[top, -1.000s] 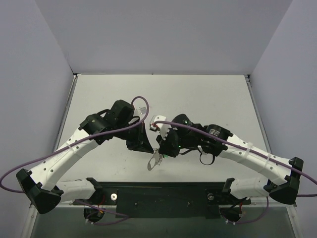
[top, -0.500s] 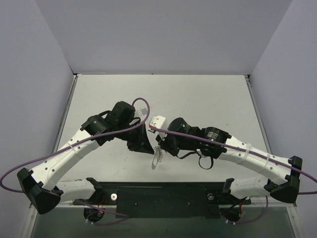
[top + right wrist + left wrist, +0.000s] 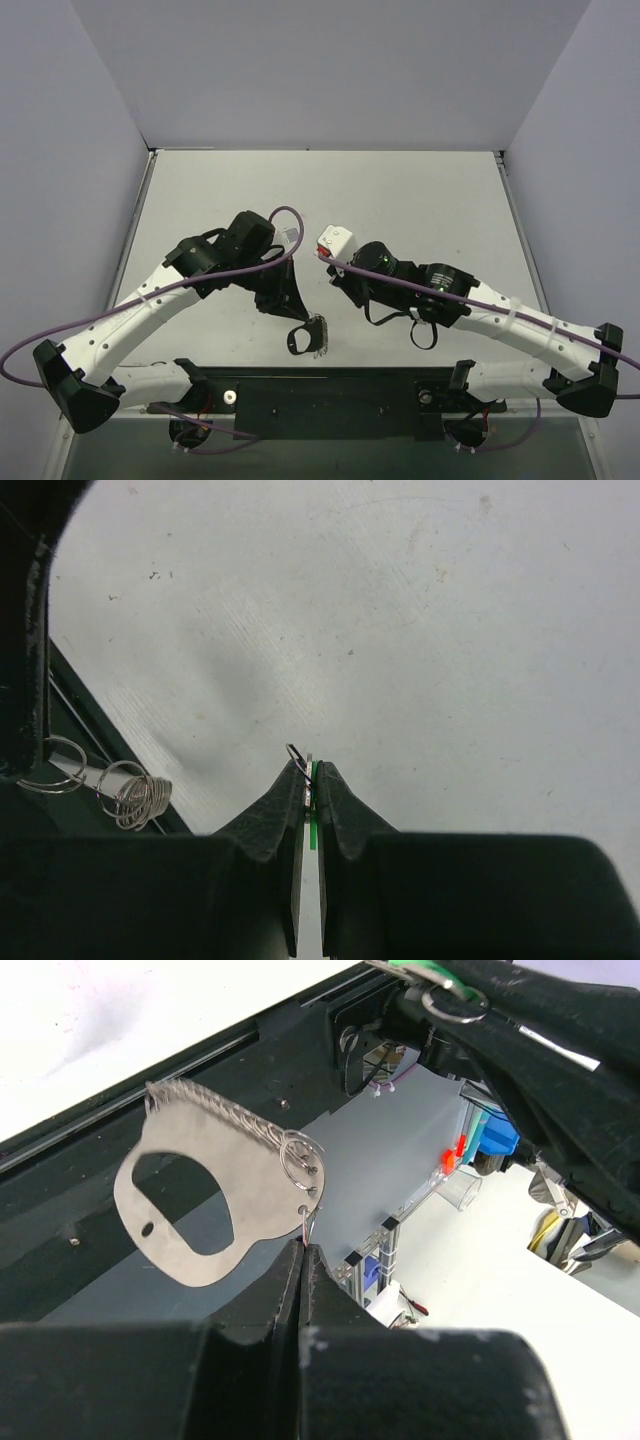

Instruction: Remove the keys from the keyring

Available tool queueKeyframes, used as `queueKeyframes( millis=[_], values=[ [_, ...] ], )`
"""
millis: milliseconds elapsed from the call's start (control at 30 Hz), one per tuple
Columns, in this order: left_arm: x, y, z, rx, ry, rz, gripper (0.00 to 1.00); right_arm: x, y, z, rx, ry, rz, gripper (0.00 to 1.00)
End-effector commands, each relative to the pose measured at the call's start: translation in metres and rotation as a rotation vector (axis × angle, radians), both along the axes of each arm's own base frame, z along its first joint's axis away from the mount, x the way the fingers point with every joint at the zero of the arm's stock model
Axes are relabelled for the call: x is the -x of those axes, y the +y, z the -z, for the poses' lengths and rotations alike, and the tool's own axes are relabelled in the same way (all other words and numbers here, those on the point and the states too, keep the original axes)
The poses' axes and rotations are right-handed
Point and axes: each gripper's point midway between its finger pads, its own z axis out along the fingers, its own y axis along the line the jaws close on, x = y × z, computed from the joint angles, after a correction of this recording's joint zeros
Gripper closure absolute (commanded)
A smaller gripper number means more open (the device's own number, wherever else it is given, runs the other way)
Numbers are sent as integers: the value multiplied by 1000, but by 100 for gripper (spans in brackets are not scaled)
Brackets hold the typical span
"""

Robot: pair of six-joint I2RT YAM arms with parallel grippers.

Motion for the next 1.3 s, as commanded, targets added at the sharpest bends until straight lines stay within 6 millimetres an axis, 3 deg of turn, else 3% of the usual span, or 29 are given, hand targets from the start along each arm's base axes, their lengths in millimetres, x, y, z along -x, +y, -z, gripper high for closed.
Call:
queueKeyframes(
  millis=[0, 333, 467, 900, 1100, 1267],
  values=[
    [0, 3, -13, 22, -53, -12, 100, -10, -19, -4, -74, -20, 139, 100],
    [-9, 10, -4, -39, -97, -38, 100, -31, -80, 33, -180, 79, 464, 100],
    [-16, 16, 12, -92, -115, -59, 100, -31, -95, 44, -201, 88, 535, 100],
    [-67, -11, 63, -85, -112, -107, 100, -24, -104, 58, -225, 114, 578, 100],
    [-100, -8, 85, -128, -120, -126, 100, -24, -103, 62, -246, 126, 594, 100],
    [-126, 2, 109, -181, -106, -152, 100, -23, -87, 74, -300, 183, 588, 100]
  ],
)
